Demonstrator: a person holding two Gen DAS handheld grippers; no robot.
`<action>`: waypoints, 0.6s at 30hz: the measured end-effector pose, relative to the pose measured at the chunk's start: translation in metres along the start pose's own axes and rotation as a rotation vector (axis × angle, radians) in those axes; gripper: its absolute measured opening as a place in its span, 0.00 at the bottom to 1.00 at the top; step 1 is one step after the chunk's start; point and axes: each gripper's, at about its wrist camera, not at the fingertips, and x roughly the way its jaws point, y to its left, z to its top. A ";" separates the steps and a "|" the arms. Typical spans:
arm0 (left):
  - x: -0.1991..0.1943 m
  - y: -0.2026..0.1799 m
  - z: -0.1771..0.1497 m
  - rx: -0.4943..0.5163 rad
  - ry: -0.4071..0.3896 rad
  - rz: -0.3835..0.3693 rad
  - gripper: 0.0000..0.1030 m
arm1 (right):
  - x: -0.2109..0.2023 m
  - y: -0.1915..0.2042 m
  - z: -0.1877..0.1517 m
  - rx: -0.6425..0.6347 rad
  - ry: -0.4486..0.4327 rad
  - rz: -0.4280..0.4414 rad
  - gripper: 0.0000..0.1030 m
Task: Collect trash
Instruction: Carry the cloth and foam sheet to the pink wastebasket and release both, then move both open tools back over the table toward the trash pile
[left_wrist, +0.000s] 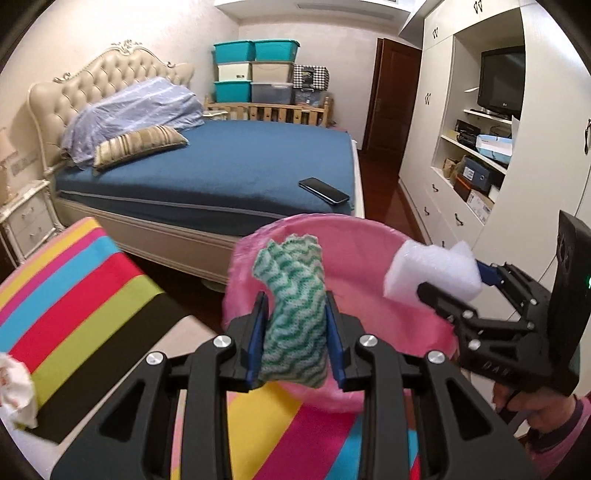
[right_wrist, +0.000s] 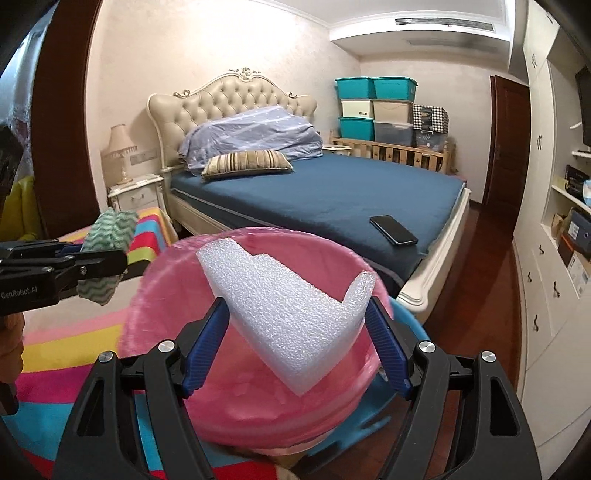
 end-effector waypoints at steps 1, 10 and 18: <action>0.005 -0.002 0.002 0.002 -0.001 -0.012 0.29 | 0.004 0.000 0.001 -0.004 0.001 0.001 0.70; 0.018 0.009 0.020 -0.085 -0.063 0.022 0.77 | 0.008 -0.004 -0.010 -0.040 0.015 -0.003 0.82; -0.049 0.034 0.004 -0.184 -0.171 0.112 0.91 | -0.040 -0.006 -0.020 0.010 -0.041 0.020 0.82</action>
